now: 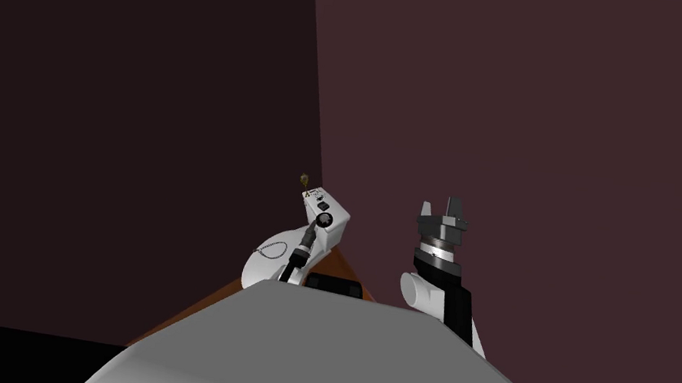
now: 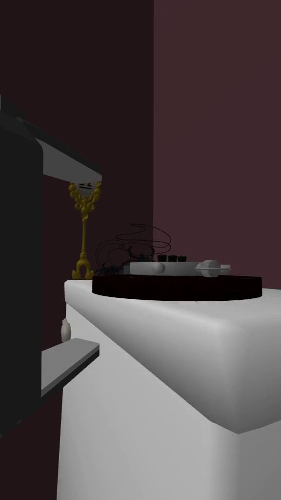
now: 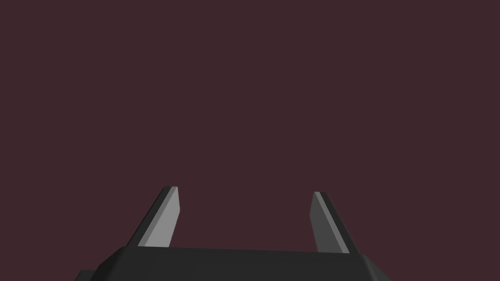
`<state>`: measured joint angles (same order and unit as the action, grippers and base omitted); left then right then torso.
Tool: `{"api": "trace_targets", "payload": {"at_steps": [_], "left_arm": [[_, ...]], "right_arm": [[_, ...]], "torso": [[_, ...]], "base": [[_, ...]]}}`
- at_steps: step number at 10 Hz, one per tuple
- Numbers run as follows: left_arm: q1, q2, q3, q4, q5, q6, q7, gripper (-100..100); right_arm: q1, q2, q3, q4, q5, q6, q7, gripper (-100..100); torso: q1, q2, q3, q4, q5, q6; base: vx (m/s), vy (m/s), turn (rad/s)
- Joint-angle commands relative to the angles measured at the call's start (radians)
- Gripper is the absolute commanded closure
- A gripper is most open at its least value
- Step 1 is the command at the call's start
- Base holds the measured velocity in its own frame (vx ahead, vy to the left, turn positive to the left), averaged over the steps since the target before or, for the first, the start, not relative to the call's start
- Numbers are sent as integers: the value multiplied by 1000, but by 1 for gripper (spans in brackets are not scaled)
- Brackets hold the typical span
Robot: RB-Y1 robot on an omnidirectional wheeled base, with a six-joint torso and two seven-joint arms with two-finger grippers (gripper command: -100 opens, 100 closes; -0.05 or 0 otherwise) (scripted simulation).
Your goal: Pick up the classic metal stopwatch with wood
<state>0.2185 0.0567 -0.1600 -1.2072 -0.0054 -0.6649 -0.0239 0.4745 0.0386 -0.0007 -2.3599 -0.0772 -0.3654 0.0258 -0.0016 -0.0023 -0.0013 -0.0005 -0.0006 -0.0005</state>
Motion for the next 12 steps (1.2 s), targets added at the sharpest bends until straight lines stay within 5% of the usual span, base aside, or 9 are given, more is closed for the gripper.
{"api": "trace_targets", "payload": {"at_steps": [1,3,4,5,6,7,11,12], "left_arm": [[-2,-44,-6,25,7,-9,0,-100],[-6,-42,-4,28,8,-9,1,-100],[-6,-44,-5,29,8,-10,1,0],[-24,-48,-1,15,9,21,0,-100],[-15,-48,-3,21,8,4,-1,-100],[-16,-48,-3,20,8,8,-1,100],[-11,-47,-2,20,9,4,0,100],[4,-46,-4,16,9,-10,1,0]], "right_arm": [[0,0,0,0,0,0,0,0],[0,0,0,0,0,0,0,0],[0,0,0,0,0,0,0,0],[0,0,0,0,0,0,0,0],[0,0,0,0,0,0,0,0],[0,0,0,0,0,0,0,0],[-12,3,-12,-8,-1,-3,2,0],[-25,13,-29,-16,-4,1,19,0]], "torso": [[0,0,0,0,0,0],[0,0,0,0,0,0],[1,2,1,0,0,0],[1,2,1,0,0,0],[1,0,0,0,0,0],[1,1,0,0,0,0],[13,11,4,-3,-1,3],[17,15,5,-6,3,7]], "base": [[38,-11,-34],[19,-8,-10],[0,0,0],[40,-2,4],[26,-1,0],[6,-3,-4],[17,-14,21],[17,42,-57]]}}
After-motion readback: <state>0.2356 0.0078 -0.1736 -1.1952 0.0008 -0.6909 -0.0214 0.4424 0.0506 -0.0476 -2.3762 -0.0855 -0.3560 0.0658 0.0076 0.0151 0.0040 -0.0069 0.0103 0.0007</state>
